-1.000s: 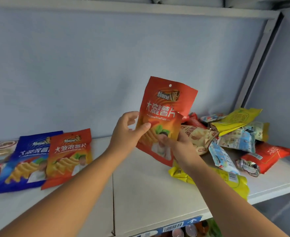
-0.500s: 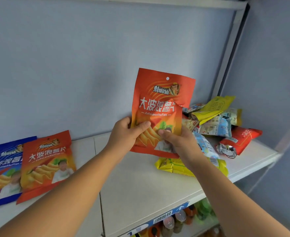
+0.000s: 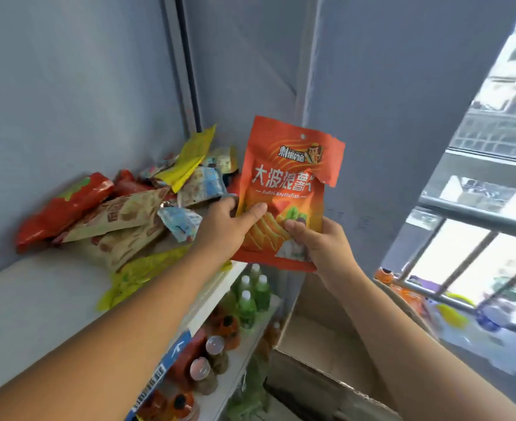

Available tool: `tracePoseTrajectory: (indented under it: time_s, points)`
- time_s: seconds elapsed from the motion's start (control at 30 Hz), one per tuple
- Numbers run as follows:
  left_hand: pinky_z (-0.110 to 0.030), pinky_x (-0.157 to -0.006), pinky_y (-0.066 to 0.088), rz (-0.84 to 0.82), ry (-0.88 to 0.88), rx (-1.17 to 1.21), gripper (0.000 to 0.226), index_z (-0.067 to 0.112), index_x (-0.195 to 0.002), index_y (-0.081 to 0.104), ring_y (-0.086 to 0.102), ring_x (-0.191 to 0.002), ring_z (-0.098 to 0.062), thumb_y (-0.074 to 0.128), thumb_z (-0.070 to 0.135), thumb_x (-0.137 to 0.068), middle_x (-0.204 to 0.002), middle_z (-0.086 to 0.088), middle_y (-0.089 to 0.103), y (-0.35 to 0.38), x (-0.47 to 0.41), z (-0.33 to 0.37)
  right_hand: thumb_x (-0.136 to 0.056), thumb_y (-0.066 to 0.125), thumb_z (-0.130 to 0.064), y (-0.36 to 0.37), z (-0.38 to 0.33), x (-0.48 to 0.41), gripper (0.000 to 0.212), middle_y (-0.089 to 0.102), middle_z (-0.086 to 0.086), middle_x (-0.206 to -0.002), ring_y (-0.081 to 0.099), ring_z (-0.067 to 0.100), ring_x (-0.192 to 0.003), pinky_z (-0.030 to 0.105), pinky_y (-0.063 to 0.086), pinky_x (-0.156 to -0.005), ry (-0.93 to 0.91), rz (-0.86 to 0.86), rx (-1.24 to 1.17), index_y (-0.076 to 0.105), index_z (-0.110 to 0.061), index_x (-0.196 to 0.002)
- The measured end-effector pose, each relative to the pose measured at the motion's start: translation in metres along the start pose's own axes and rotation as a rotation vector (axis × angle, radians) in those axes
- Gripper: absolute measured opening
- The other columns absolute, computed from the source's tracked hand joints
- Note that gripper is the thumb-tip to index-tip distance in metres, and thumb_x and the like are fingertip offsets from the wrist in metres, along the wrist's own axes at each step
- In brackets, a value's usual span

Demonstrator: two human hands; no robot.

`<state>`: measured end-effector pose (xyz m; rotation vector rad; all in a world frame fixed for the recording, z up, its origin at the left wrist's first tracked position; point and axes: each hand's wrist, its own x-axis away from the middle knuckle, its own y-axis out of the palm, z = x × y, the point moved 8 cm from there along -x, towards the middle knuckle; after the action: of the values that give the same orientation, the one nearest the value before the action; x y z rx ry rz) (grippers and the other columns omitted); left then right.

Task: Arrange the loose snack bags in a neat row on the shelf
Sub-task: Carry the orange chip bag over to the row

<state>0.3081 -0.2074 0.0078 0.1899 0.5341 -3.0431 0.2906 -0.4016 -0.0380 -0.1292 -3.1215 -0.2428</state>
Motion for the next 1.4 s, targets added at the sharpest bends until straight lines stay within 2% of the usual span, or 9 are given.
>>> tracePoseTrajectory:
  time_s: [0.27, 0.4, 0.57, 0.77, 0.83, 0.9, 1.0, 1.3, 1.4]
  points:
    - [-0.034, -0.087, 0.058, -0.324, -0.121, -0.03, 0.028, 0.02, -0.109, 0.074, 0.072, -0.093, -0.015, 0.066, 0.043, -0.094, -0.104, 0.001, 0.076, 0.142, 0.015, -0.058, -0.084, 0.084, -0.018, -0.14, 0.078, 0.043, 0.027, 0.081, 0.012, -0.103, 0.078, 0.033, -0.098, 0.049, 0.06, -0.093, 0.136, 0.263, 0.037, 0.076, -0.008, -0.108]
    - [-0.031, -0.088, 0.053, -0.381, -0.213, -0.127, 0.024, 0.024, -0.109, 0.073, 0.068, -0.102, -0.015, 0.066, 0.041, -0.094, -0.104, 0.004, 0.074, 0.167, 0.025, -0.109, -0.083, 0.084, -0.012, -0.178, 0.133, 0.057, 0.017, 0.082, 0.003, -0.092, 0.078, 0.02, -0.087, 0.031, 0.06, -0.078, 0.244, 0.378, 0.059, 0.078, -0.013, -0.098]
    - [-0.021, -0.087, 0.047, -0.447, -0.308, -0.224, 0.025, 0.021, -0.117, 0.069, 0.066, -0.105, -0.011, 0.064, 0.035, -0.096, -0.11, 0.003, 0.072, 0.185, 0.034, -0.162, -0.082, 0.086, -0.015, -0.216, 0.22, 0.062, 0.021, 0.081, 0.009, -0.1, 0.077, 0.029, -0.095, 0.046, 0.061, -0.092, 0.426, 0.486, 0.106, 0.073, -0.016, -0.099]
    - [-0.022, -0.09, 0.049, -0.484, -0.422, -0.267, 0.027, 0.025, -0.118, 0.069, 0.067, -0.104, -0.008, 0.068, 0.036, -0.093, -0.108, 0.008, 0.072, 0.184, 0.047, -0.209, -0.081, 0.087, -0.022, -0.216, 0.293, 0.054, 0.028, 0.079, 0.008, -0.101, 0.078, 0.029, -0.091, 0.052, 0.062, -0.088, 0.614, 0.455, 0.136, 0.068, -0.017, -0.1]
    - [-0.024, -0.092, 0.05, -0.482, -0.441, -0.282, 0.03, 0.024, -0.119, 0.069, 0.067, -0.105, -0.008, 0.069, 0.036, -0.092, -0.108, 0.007, 0.072, 0.18, 0.049, -0.217, -0.076, 0.089, -0.031, -0.212, 0.313, 0.05, 0.042, 0.078, 0.009, -0.105, 0.078, 0.031, -0.093, 0.055, 0.062, -0.087, 0.689, 0.42, 0.145, 0.068, -0.014, -0.108]
    - [-0.031, -0.099, 0.052, -0.473, -0.453, -0.296, 0.031, 0.023, -0.12, 0.069, 0.067, -0.106, -0.01, 0.07, 0.036, -0.092, -0.109, 0.006, 0.072, 0.176, 0.048, -0.224, -0.069, 0.09, -0.043, -0.211, 0.333, 0.048, 0.08, 0.072, 0.008, -0.122, 0.073, 0.033, -0.107, 0.055, 0.06, -0.092, 0.766, 0.41, 0.192, 0.059, -0.008, -0.133]
    - [-0.036, -0.102, 0.052, -0.464, -0.452, -0.334, 0.032, 0.022, -0.121, 0.069, 0.066, -0.109, -0.012, 0.07, 0.036, -0.092, -0.112, 0.005, 0.072, 0.171, 0.046, -0.229, -0.077, 0.085, -0.05, -0.213, 0.34, 0.05, 0.101, 0.058, 0.015, -0.139, 0.06, 0.034, -0.127, 0.046, 0.052, -0.105, 0.834, 0.435, 0.306, 0.038, -0.001, -0.152]
    - [-0.023, -0.093, 0.045, -0.491, -0.372, -0.336, 0.039, 0.02, -0.132, 0.064, 0.061, -0.117, -0.01, 0.065, 0.035, -0.096, -0.124, 0.006, 0.068, 0.173, 0.041, -0.197, -0.092, 0.074, -0.041, -0.196, 0.284, 0.041, 0.066, 0.06, 0.012, -0.144, 0.059, 0.027, -0.13, 0.033, 0.046, -0.103, 0.714, 0.241, 0.615, 0.054, -0.004, -0.143]
    - [-0.029, -0.101, 0.05, -0.466, -0.314, -0.293, 0.039, 0.021, -0.132, 0.063, 0.062, -0.119, -0.011, 0.065, 0.035, -0.096, -0.127, 0.005, 0.068, 0.168, 0.032, -0.17, -0.093, 0.074, -0.039, -0.183, 0.253, 0.029, 0.064, 0.062, 0.011, -0.143, 0.061, 0.026, -0.127, 0.029, 0.048, -0.094, 0.633, 0.228, 0.654, 0.055, -0.005, -0.143]
